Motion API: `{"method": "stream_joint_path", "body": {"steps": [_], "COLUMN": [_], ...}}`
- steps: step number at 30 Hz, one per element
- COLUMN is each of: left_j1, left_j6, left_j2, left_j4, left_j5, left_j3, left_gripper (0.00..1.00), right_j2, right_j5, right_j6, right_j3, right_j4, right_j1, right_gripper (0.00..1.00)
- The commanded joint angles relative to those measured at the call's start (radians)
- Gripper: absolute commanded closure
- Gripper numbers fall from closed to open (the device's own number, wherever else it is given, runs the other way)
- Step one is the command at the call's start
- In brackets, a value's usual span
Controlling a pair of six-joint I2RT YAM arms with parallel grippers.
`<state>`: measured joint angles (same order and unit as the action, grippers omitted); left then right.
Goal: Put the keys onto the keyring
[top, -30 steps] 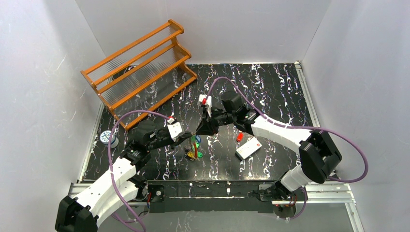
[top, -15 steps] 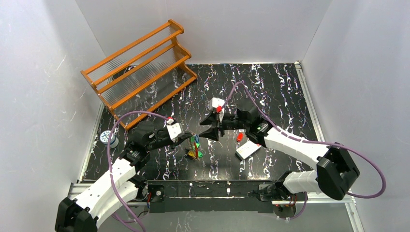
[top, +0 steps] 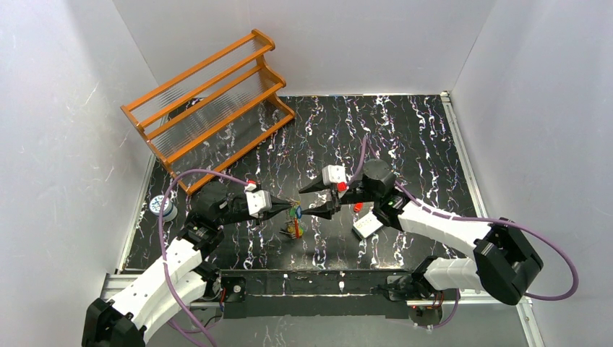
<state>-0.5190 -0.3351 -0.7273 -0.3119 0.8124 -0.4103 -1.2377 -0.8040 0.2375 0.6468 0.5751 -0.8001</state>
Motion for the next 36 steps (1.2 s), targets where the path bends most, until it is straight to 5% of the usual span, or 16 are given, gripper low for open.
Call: {"method": "stream_joint_path", "body": {"steps": [1, 8, 18, 28, 33, 36], "left_j1": [-0.003, -0.003, -0.003, -0.003, -0.003, -0.003], "left_j6": [0.007, 0.014, 0.022, 0.024, 0.025, 0.025], "left_j2": [0.018, 0.018, 0.020, 0.019, 0.021, 0.028], "left_j4": [-0.061, -0.070, -0.073, -0.075, -0.074, -0.059], "left_j5": [0.064, 0.064, 0.069, 0.075, 0.064, 0.037], "left_j3": [0.002, 0.006, 0.009, 0.011, 0.013, 0.010], "left_gripper": [1.00, 1.00, 1.00, 1.00, 1.00, 0.84], "right_j2": [-0.021, -0.078, -0.124, -0.142, -0.127, -0.107], "right_j5": [-0.051, -0.103, -0.092, -0.079, -0.069, -0.057], "right_j6": [-0.042, -0.079, -0.117, -0.144, -0.120, -0.070], "right_j3": [-0.008, 0.005, 0.009, 0.032, 0.044, 0.066], "right_j4": [0.189, 0.226, 0.250, 0.230, 0.165, 0.059], "right_j1": [-0.001, 0.000, 0.000, 0.000, -0.001, 0.000], "right_gripper": [0.40, 0.56, 0.58, 0.97, 0.99, 0.99]}}
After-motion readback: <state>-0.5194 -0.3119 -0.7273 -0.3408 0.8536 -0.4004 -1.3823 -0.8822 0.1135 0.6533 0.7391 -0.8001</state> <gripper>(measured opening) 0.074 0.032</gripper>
